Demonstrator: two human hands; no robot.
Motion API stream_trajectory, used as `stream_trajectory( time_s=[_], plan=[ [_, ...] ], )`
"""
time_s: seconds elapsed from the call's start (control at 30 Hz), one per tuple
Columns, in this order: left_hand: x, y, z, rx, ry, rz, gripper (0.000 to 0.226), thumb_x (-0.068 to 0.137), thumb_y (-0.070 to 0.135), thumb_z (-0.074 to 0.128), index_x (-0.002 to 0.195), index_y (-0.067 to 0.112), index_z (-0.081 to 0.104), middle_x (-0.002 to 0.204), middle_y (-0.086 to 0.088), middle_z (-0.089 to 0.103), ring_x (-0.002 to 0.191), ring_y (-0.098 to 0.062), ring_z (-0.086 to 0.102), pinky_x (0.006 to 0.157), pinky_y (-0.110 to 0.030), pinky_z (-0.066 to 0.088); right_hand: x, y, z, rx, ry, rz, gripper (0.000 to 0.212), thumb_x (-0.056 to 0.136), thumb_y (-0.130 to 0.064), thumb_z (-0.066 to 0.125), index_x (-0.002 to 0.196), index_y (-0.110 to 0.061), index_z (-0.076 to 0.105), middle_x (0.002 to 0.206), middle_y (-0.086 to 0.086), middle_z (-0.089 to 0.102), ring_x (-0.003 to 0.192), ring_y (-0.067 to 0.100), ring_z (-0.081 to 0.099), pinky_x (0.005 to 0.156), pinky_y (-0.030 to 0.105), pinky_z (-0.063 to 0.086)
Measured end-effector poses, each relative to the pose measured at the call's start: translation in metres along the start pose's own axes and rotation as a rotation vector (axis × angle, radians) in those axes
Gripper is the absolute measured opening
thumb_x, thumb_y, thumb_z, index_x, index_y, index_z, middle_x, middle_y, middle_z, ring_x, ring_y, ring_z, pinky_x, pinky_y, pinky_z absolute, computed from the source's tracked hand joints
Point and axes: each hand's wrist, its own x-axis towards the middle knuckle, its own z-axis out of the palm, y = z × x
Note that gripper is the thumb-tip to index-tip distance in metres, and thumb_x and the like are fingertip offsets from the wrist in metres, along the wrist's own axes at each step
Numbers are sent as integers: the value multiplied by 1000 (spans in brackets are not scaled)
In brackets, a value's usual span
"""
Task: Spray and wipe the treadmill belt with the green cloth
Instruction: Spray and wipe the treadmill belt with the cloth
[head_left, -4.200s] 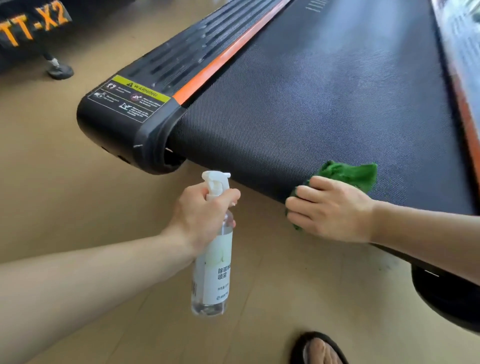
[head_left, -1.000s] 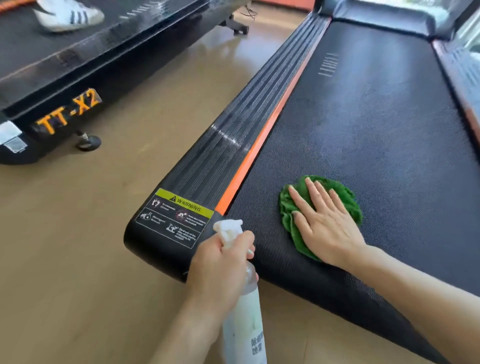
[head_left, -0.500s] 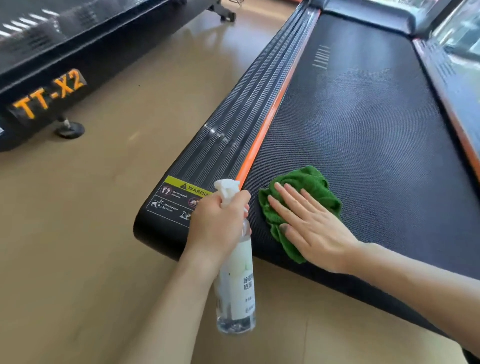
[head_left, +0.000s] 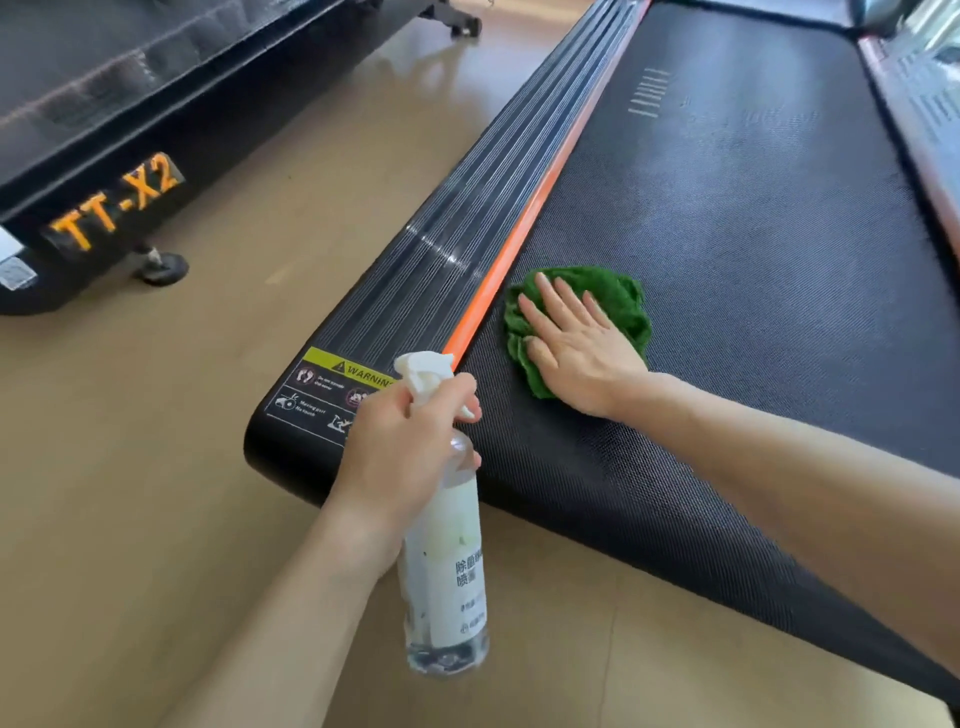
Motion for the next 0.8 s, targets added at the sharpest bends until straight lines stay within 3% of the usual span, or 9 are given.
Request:
stream_trajectory(
  time_s=[0.13, 0.23, 0.33, 0.4, 0.5, 0.6, 0.7, 0.8],
  plan=[
    [-5, 16, 10, -53, 40, -23, 25, 95, 26, 69, 76, 11, 73, 80, -13, 69, 55, -16, 65, 49, -18, 53, -58, -13, 2, -3, -39, -283, 68, 95, -48, 3, 160, -27, 10, 167, -6, -4, 153, 11, -7, 125, 39, -3],
    [-2, 32, 26, -40, 61, -13, 28, 96, 25, 69, 73, 10, 71, 92, -19, 71, 69, -25, 62, 51, -19, 54, -41, 11, -10, -35, -11, -348, 66, 95, -57, 5, 158, -38, 13, 167, -5, -1, 153, 15, -3, 125, 42, 1],
    [-1, 50, 36, 31, 109, -5, 29, 97, 29, 68, 75, 10, 69, 97, -15, 77, 62, -19, 65, 48, -18, 52, -21, 36, -18, -49, 107, -194, 67, 97, -67, 19, 157, -39, 15, 165, 9, 12, 153, 27, 8, 124, 46, 8],
    [-2, 62, 41, 59, 127, -13, 28, 97, 30, 68, 76, 11, 68, 98, -10, 80, 57, -16, 67, 49, -19, 53, -16, 39, -17, -37, 173, -80, 76, 96, -69, 28, 158, -24, 21, 156, 17, 30, 145, 35, 25, 121, 47, 21],
    [0, 86, 46, 145, 105, -14, 31, 95, 34, 67, 68, 17, 71, 90, -8, 80, 60, -19, 72, 64, -30, 58, -5, 35, -10, -3, 322, -14, 74, 95, -63, 40, 143, -6, 41, 131, 15, 51, 123, 35, 47, 109, 46, 38],
    [4, 107, 47, 269, 98, 50, 34, 82, 48, 65, 58, 25, 71, 75, 0, 77, 77, -29, 77, 84, -43, 61, 13, 33, -8, -50, 360, -9, 50, 95, -53, 47, 115, -8, 54, 107, 9, 57, 100, 32, 54, 90, 45, 43],
    [18, 110, 46, 172, 132, 48, 33, 88, 41, 67, 63, 20, 71, 70, -1, 74, 63, -23, 73, 76, -37, 60, 35, 32, -7, -106, 356, 3, 35, 97, -45, 47, 98, -11, 55, 95, 9, 58, 88, 33, 55, 79, 46, 41],
    [38, 101, 49, 116, 97, 33, 32, 93, 32, 67, 64, 19, 70, 68, -2, 71, 55, -19, 68, 70, -33, 56, 41, 26, -8, -86, 334, 46, 35, 99, -43, 41, 93, -13, 56, 91, 8, 63, 85, 33, 59, 79, 44, 41]
  ],
)
